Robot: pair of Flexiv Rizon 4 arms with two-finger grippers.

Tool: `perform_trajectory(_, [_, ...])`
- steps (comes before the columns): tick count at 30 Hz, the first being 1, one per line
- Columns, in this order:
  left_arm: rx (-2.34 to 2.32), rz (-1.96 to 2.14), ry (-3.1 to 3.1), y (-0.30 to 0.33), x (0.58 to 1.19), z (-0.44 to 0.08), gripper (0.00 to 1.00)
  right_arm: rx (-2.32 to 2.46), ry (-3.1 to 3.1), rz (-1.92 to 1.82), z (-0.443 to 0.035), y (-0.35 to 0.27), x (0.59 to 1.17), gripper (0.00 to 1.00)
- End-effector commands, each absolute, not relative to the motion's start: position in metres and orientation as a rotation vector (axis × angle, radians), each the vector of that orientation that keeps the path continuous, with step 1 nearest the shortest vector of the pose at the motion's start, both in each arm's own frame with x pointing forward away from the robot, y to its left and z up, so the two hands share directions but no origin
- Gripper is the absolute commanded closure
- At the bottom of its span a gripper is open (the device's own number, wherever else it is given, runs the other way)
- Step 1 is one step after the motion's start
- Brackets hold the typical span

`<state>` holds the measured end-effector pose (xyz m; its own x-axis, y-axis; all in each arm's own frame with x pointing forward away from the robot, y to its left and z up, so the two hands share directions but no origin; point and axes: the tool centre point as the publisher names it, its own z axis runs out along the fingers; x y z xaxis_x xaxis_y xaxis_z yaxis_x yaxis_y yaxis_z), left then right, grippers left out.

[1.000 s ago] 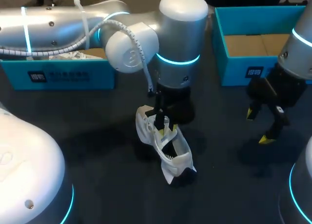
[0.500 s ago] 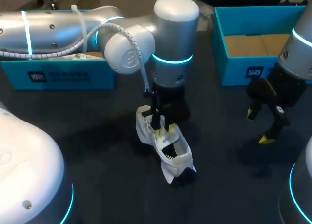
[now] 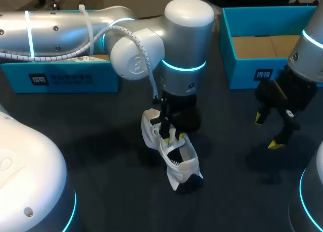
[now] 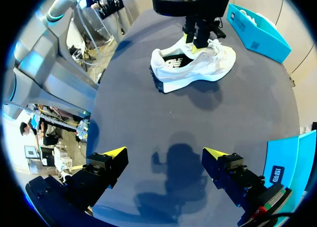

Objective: Take the shoe out of the shoebox, open the shoe tongue, remove and reinsert the insole, then place the shoe into the shoebox

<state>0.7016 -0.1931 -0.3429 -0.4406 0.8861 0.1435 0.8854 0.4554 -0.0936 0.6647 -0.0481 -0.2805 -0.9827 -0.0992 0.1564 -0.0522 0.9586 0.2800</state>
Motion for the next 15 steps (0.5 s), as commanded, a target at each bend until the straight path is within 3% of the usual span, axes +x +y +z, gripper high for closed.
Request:
perform_trajectory(1, [-1.546,0.008,-2.51,-0.201,0.705,-0.363,0.63,0.115,-2.942,-0.411,-0.281,-0.048,0.664,0.0])
perform_trajectory(6, [-1.573,0.027,-2.495,-0.202,0.7,-0.363,0.63,0.115,-2.942,-0.411,-0.281,-0.048,0.664,0.0])
perform_trajectory(15, [-1.67,0.085,-2.534,-0.193,0.688,-0.314,0.6,0.115,-2.942,-0.411,-0.281,-0.048,0.664,0.0])
